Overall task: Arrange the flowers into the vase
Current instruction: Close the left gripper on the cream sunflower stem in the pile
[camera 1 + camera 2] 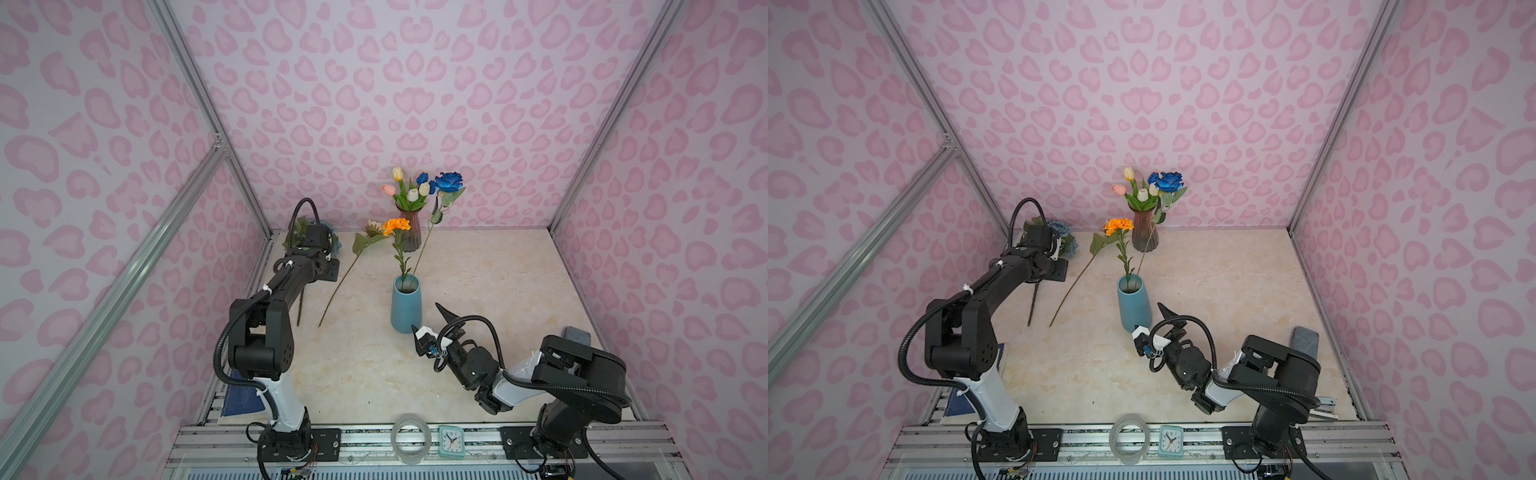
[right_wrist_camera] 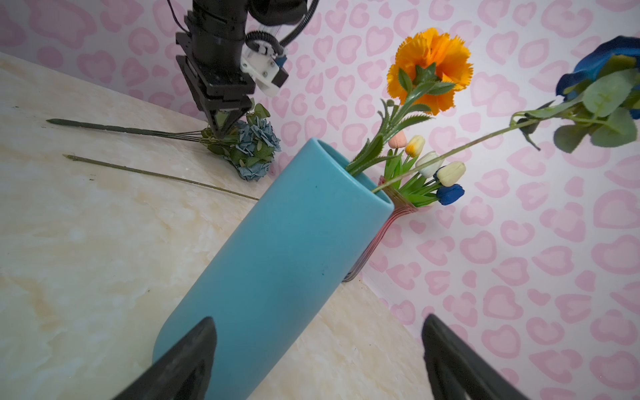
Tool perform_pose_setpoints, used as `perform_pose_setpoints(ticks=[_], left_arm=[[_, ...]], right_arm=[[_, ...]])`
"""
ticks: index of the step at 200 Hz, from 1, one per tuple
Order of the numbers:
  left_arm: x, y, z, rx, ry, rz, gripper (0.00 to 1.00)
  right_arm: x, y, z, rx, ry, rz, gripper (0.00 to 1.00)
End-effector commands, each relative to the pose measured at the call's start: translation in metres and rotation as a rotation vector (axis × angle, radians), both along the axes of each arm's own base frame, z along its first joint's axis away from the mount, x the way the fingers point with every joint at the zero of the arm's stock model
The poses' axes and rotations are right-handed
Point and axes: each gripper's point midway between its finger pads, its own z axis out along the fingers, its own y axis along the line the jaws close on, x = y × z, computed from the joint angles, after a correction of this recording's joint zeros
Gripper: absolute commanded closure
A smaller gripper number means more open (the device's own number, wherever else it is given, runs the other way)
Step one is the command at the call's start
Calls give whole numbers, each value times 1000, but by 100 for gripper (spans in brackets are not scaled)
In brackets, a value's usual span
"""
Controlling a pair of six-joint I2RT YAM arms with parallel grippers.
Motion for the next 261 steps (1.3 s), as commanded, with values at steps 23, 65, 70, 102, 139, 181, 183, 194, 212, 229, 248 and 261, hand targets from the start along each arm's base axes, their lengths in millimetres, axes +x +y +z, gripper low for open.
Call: perform_pose_setpoints(ticks=[23,65,70,102,139,181,183,194,212,229,248,261], left_arm=[[10,-27,-44,12,162,-79,34],[21,-27,-73,27,214,-90,35],[22,-30,-75,20,227,-99,36],[24,-30,-94,15,272,-100,46],[22,-31,-97,11,283,-99,76],[15,-34,-82,-27,250,-98,87],[14,-35,-81,-29,250,-98,88],[10,-38,-78,-47,246,-96,94],[2,-41,-74,-65,232,-87,97],[-5,-43,-68,-87,206,-86,97],[-10,-42,-58,-97,178,-78,97],[-13,-43,-50,-104,154,-80,97]], right_arm=[[-1,-2,11,39,-22,-2,8],[-2,-1,9,37,-17,1,8],[-2,-1,9,39,-17,1,8],[-1,0,8,36,-16,2,8],[-1,0,7,33,-15,0,8],[-1,1,8,38,-14,2,8],[-1,1,8,37,-14,3,8],[-1,1,8,38,-14,4,8],[-1,1,8,37,-15,2,8],[-1,1,7,35,-15,2,8],[-1,1,8,36,-16,3,8],[-1,2,7,34,-14,5,8]])
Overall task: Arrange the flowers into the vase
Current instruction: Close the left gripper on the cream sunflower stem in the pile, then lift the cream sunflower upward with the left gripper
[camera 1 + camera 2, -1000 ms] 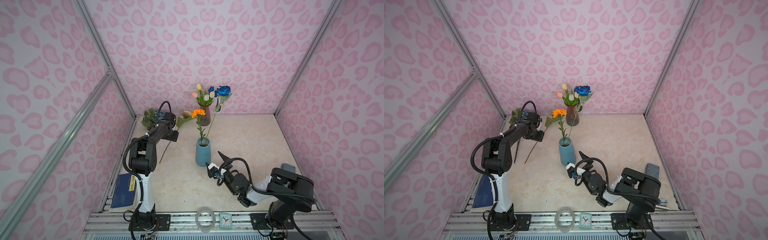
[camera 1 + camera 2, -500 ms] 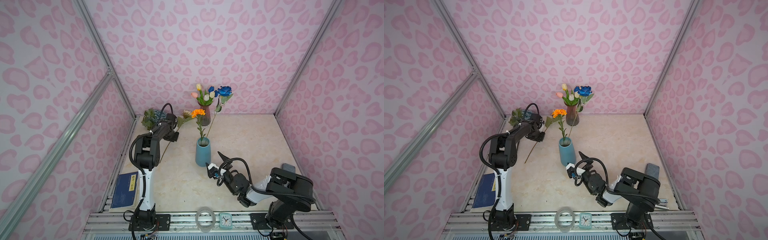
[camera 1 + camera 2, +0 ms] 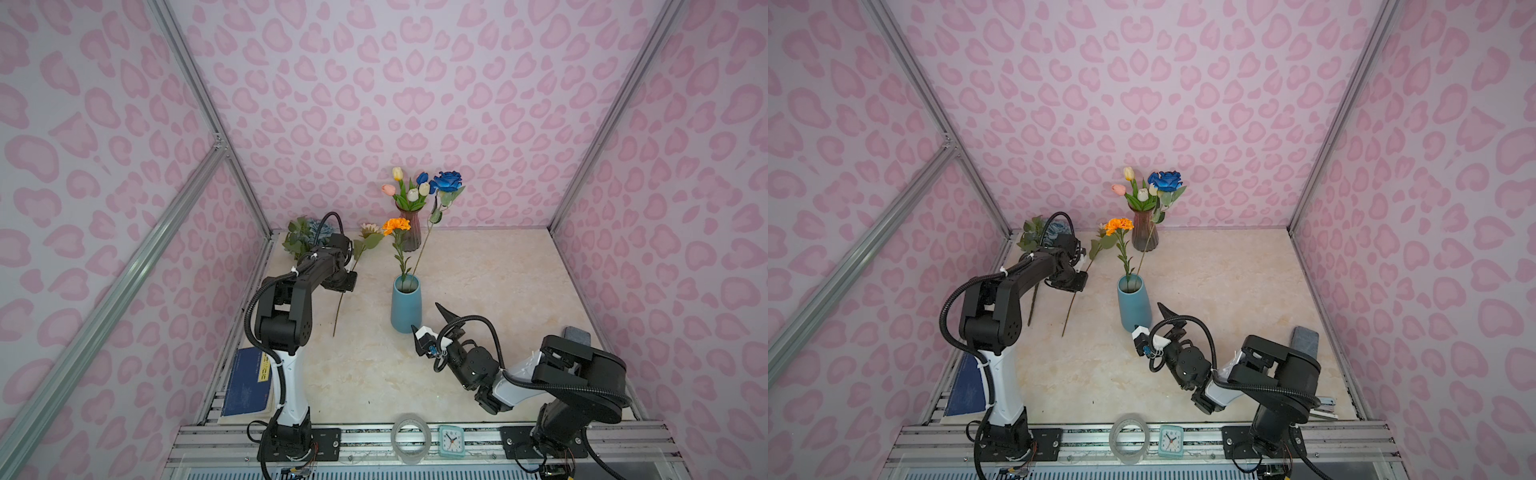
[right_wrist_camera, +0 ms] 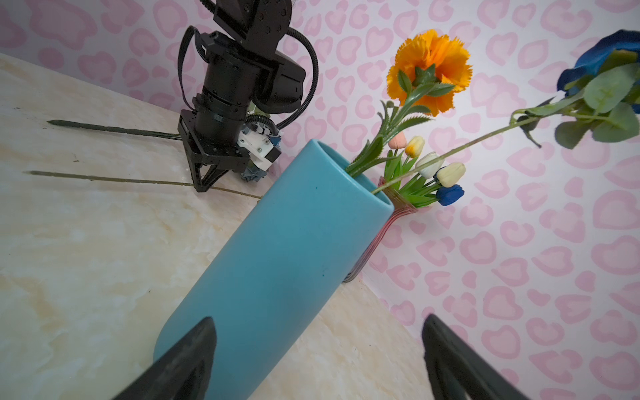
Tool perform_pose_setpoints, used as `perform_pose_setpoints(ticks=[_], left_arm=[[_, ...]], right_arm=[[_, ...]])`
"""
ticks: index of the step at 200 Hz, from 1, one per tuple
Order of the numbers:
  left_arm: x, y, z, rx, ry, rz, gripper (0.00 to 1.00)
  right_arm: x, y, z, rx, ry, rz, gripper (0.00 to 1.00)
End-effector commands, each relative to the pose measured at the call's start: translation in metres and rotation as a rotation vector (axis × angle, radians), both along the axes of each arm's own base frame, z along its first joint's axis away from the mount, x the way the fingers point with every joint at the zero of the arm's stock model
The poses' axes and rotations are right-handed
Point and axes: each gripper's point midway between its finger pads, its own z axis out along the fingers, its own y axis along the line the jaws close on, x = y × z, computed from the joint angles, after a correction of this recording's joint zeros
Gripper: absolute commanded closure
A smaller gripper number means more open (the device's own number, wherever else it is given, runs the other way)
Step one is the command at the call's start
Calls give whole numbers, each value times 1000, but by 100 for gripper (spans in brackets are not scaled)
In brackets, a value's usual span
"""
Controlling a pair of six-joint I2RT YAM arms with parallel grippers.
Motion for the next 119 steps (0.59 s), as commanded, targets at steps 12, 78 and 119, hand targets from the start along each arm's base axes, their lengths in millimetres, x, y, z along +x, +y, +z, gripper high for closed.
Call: perform_pose_setpoints(ticks=[12,78,119], left_arm=[[3,-4,24,-46,-94,18,97],[0,-20,78,-200,-420,-17,97],[-9,-39,137,-322,-642,-79,97]], right_arm=[[0,2,6,33,-12,3,8],[6,-2,10,66,-5,-19,8],[7,-4,10,69,-4,-27,8]])
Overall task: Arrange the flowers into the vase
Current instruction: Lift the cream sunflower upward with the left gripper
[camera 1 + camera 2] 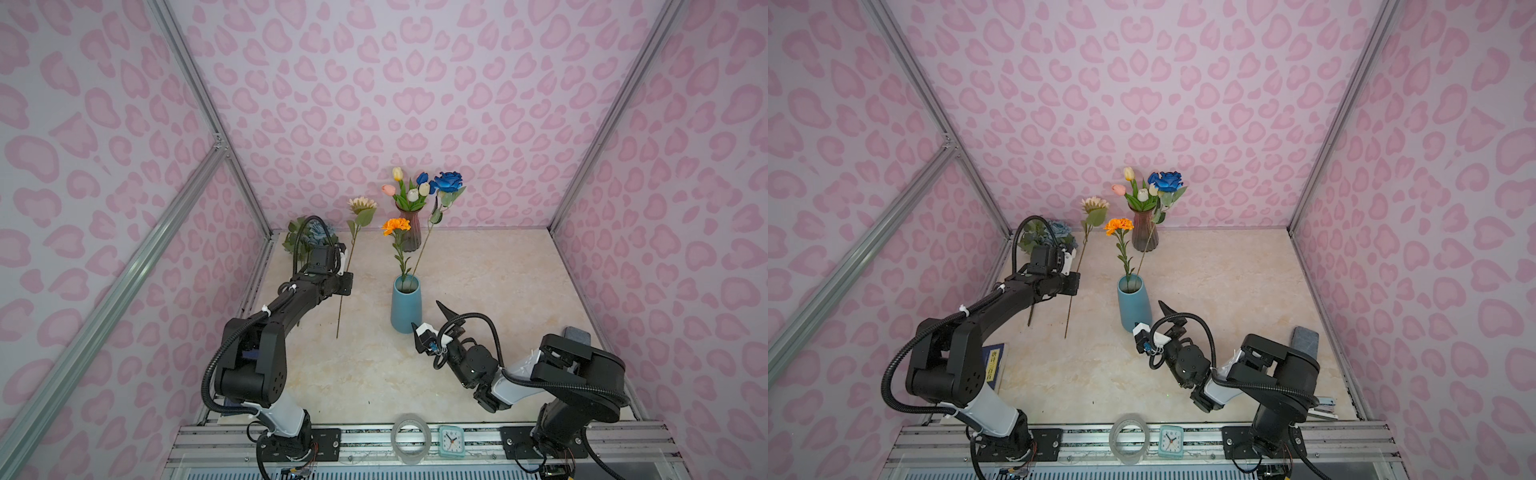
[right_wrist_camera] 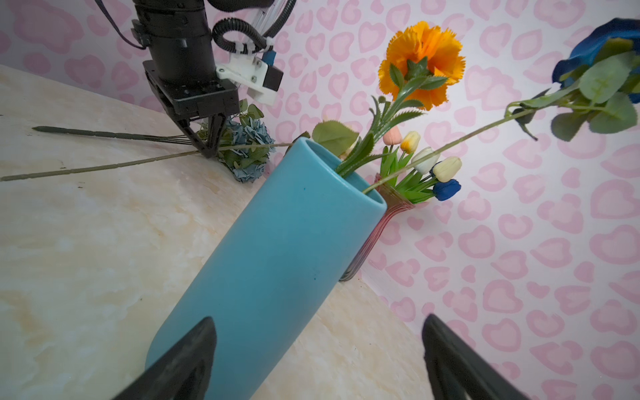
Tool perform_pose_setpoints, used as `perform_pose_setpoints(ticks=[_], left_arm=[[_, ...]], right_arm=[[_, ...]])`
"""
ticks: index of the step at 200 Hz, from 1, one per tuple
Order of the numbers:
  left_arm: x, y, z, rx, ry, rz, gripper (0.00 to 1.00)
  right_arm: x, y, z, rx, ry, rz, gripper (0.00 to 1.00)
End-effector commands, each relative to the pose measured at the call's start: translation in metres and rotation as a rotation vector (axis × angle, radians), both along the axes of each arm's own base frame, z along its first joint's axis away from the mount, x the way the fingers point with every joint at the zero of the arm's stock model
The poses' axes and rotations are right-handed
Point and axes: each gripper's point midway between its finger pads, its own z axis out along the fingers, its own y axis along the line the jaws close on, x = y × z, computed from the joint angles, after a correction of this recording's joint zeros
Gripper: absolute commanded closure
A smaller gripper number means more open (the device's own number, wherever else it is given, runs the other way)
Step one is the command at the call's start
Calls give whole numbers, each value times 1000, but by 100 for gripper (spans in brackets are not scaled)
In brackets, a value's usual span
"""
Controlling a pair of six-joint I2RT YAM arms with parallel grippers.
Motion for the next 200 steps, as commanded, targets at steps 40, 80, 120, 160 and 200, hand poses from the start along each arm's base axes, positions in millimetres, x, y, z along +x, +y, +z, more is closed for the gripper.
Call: perform_pose_setpoints(ticks=[40,80,120,160,200], left_arm=[[-6,-26,104,-159,-424,-94,97],[-30,-21,148,-189,-606,-96,97],[-64,-41,187,-269,-749,-204,97],[-97,-51,233,-315,-887,-277,97],[-118,-61,263,-376,-963,-332,97]], right_arm=[[3,-2,6,39,-8,-18,8],[3,-4,9,54,-9,-26,6],[6,-17,22,144,7,-31,4],[14,-34,32,258,79,-1,4],[14,-40,45,322,136,66,8]])
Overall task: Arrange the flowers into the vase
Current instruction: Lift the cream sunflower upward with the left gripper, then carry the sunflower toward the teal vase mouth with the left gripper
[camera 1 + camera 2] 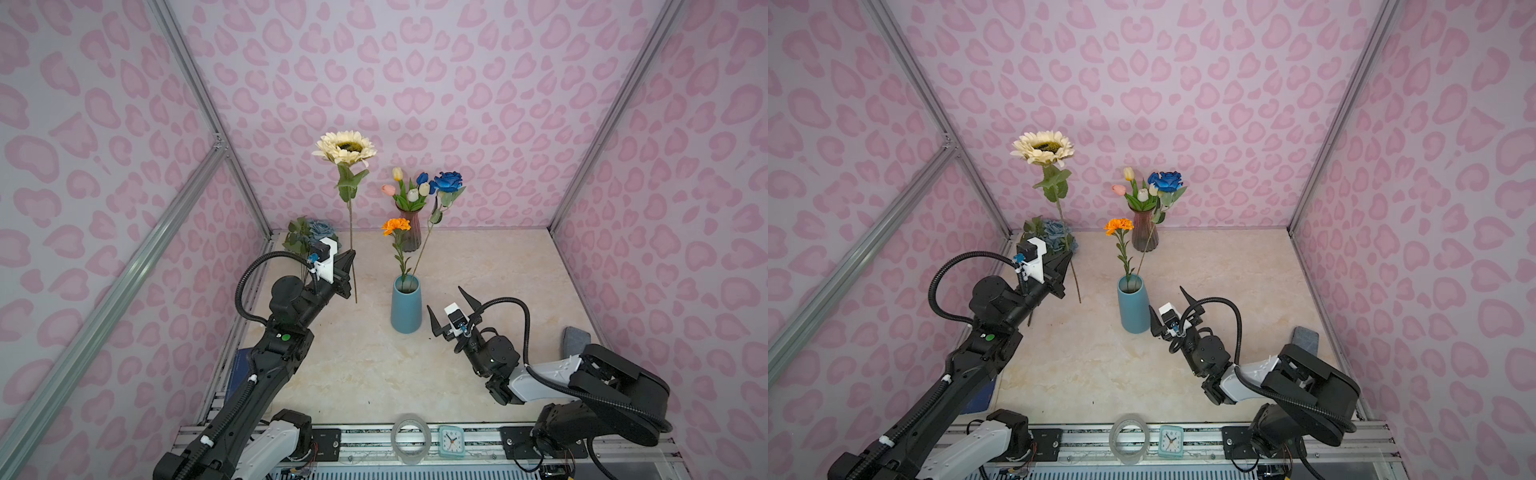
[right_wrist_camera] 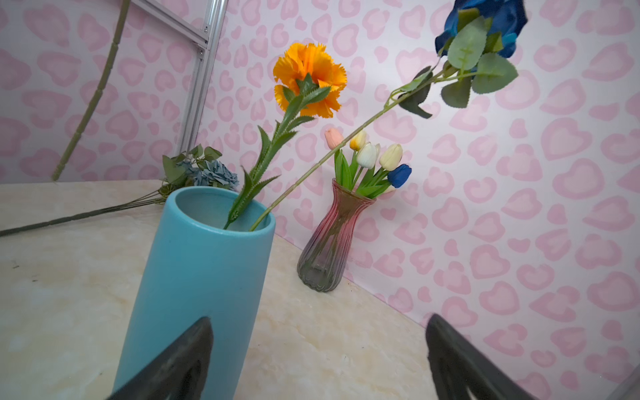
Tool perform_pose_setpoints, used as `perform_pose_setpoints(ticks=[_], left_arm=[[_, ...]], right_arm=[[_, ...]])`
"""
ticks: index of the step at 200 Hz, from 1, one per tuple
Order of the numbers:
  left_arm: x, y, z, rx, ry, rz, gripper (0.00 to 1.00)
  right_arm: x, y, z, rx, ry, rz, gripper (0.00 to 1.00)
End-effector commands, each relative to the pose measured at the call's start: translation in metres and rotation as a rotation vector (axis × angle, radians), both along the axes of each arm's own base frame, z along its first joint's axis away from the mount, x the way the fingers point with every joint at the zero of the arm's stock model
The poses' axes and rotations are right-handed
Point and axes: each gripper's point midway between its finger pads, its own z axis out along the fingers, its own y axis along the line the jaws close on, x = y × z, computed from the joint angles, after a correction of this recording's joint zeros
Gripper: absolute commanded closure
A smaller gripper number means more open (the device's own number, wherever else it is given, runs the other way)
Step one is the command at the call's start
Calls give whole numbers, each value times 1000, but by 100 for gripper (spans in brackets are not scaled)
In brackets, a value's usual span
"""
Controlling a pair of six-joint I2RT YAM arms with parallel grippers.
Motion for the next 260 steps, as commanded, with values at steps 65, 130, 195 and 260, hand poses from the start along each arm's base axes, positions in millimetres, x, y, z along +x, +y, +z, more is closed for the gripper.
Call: perform_pose_setpoints(ticks=[65,130,195,260], left_arm=[[-26,-45,66,-169,-152,-244,97],[-13,-87,68,-208,-171,-331,97],[8,-97,55,-195,-164,-312,97],[17,-93,1,-145,-60,-250,97]], right_arm=[[-3,-9,-7,85,61,65,10],[-2,-11,-9,94,58,51,8],[-2,-13,-10,94,54,44,8],[-2,-12,-13,80,56,44,7]])
